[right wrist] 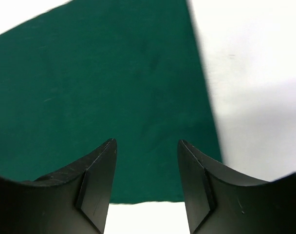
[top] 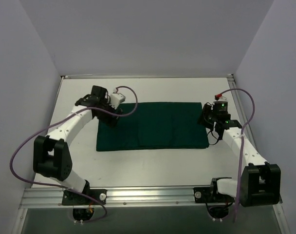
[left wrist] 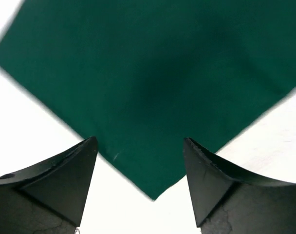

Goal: Open and lay out the surgical kit
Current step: Open the surgical kit at the center of the board.

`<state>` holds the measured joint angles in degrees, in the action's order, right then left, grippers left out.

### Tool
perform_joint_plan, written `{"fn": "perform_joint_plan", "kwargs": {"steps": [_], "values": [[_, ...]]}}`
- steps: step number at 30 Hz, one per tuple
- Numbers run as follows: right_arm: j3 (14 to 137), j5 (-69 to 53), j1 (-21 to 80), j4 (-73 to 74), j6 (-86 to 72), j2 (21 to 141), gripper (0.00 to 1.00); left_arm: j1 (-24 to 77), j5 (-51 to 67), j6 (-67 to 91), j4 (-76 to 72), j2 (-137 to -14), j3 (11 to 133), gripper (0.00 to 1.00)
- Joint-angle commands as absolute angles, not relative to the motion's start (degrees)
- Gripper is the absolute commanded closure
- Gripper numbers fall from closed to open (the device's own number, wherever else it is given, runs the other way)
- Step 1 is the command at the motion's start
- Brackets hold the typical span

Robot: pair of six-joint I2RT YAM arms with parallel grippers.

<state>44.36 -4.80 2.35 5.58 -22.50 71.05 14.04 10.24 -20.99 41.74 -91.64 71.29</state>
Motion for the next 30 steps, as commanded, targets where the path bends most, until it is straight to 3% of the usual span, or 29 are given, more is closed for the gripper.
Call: {"fn": "perform_joint_plan", "kwargs": {"steps": [1, 7, 10, 14, 18, 30], "values": [[43.7, -10.4, 4.1, 6.7, -23.2, 66.5, 0.51, 27.0, 10.3, -27.1, 40.1, -86.5, 73.3, 0.20], [40.9, -10.9, 6.0, 6.9, -25.0, 62.8, 0.52, 48.4, -4.0, -33.2, 32.0, -89.0, 67.1, 0.20], [40.1, -11.3, 6.7, 6.8, -25.7, 61.7, 0.52, 54.7, -10.7, -35.0, 28.8, -93.3, 65.7, 0.27], [39.3, -11.4, 7.5, 6.4, -26.5, 60.6, 0.53, 58.5, -16.2, -35.9, 22.8, -96.9, 64.5, 0.31], [38.8, -11.4, 7.8, 6.7, -26.5, 60.2, 0.53, 59.1, -19.2, -35.9, 20.5, -99.4, 65.2, 0.50], [38.8, -11.2, 8.0, 6.2, -26.1, 60.9, 0.53, 59.0, -18.5, -35.2, 22.7, -103.1, 65.0, 0.50]]}}
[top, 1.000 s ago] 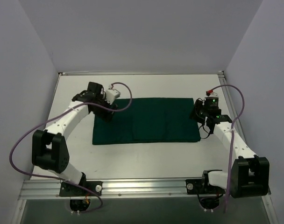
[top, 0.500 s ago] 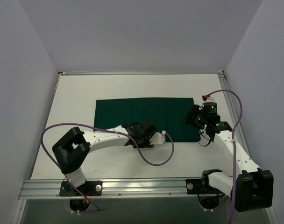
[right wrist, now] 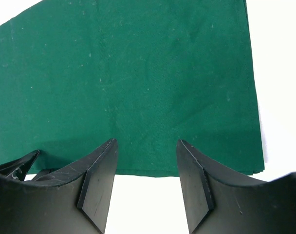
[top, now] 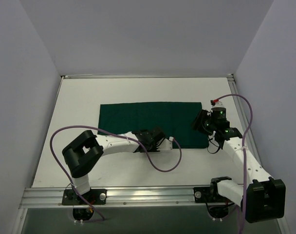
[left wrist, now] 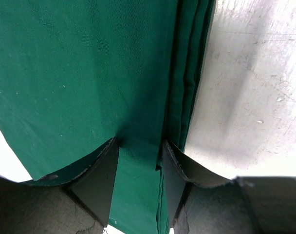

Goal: Open and lay out the surgical kit
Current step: Open the surgical kit at the center of the board.

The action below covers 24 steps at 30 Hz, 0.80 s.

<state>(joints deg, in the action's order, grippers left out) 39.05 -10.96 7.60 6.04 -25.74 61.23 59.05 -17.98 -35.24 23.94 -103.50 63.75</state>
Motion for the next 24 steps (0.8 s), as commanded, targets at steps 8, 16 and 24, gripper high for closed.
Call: {"fn": "perform_joint_plan", "kwargs": {"steps": [8, 16, 24], "values": [[38.7, -11.1, 8.0, 6.2, -26.1, 60.6, 0.53, 58.9, -17.0, -35.8, 25.1, -103.0, 65.0, 0.50], [38.4, -11.7, 8.0, 5.4, -26.5, 61.1, 0.53, 58.4, -19.6, -35.6, 22.8, -104.0, 65.2, 0.62], [37.4, -13.6, 9.0, 4.1, -28.2, 61.3, 0.53, 58.2, -20.6, -35.2, 22.0, -101.5, 65.7, 0.78]]}}
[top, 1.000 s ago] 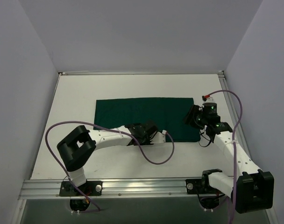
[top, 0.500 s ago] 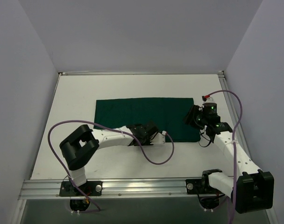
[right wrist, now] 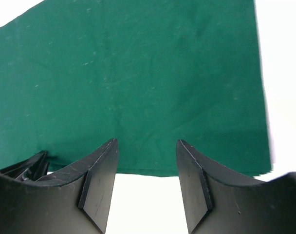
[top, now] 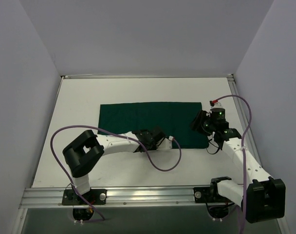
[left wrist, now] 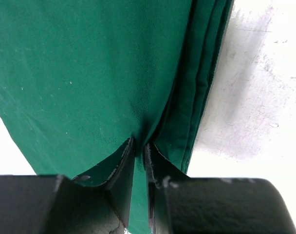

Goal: Open and lay out the surgical kit
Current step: Open the surgical kit at the center of the board.

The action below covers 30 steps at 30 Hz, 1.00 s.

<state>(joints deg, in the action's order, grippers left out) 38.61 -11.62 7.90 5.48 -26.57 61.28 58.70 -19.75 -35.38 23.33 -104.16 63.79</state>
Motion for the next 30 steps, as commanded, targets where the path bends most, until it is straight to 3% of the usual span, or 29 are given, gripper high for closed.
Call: {"fn": "perform_joint_plan", "kwargs": {"steps": [1, 4, 7, 8, 21, 30], "values": [[36.3, -14.7, 9.9, 3.5, -28.9, 61.3, 0.53, 58.1, -20.6, -35.2, 21.9, -101.0, 65.7, 0.78], [34.2, -17.1, 13.2, -0.3, -33.2, 61.4, 0.53, 57.6, -20.7, -35.2, 21.4, -100.9, 65.3, 0.80], [30.7, -19.0, 16.7, -6.8, -39.9, 60.8, 0.53, 56.8, -21.0, -35.0, 20.7, -101.0, 65.0, 0.89], [28.9, -18.6, 18.7, -9.6, -41.6, 60.6, 0.53, 56.6, -20.8, -34.8, 20.6, -100.9, 65.0, 0.97], [19.4, -18.7, 22.1, -23.3, -57.3, 60.1, 0.52, 53.8, -16.4, -31.3, 22.2, -97.4, 66.5, 0.98], [17.5, -11.4, 30.3, -26.5, -67.2, 60.9, 0.50, 53.5, -16.0, -31.1, 22.1, -97.7, 66.7, 0.98]]}}
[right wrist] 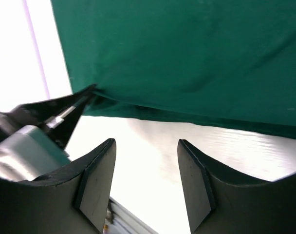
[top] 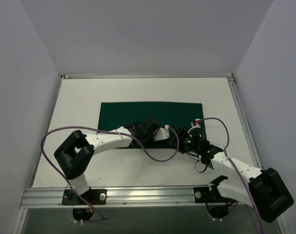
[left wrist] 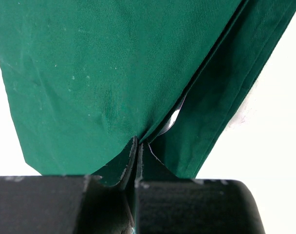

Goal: Open and lay out the surgical kit
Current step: Open the surgical kit at the center of the board.

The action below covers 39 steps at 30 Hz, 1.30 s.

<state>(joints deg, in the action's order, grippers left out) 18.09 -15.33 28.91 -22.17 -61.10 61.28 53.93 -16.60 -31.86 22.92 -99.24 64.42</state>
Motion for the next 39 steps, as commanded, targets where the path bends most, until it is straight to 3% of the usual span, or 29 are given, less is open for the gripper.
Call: {"fn": "perform_joint_plan", "kwargs": {"steps": [1, 9, 29, 39], "values": [[16.8, -10.4, 30.7, -27.3, -69.5, 60.8, 0.50, 53.4, -15.9, -31.1, 22.0, -97.7, 66.8, 0.98], [14.1, -5.1, 32.8, -33.5, -75.4, 63.5, 0.44, 52.9, -15.6, -30.8, 21.9, -98.0, 67.5, 0.98], [15.4, -1.1, 33.4, -44.5, -76.8, 77.2, 0.44, 51.4, -13.8, -30.1, 22.4, -97.5, 67.7, 0.98], [15.2, 1.7, 30.9, -41.9, -74.8, 76.1, 0.44, 51.3, -13.4, -30.1, 22.1, -97.4, 67.0, 0.98]]}}
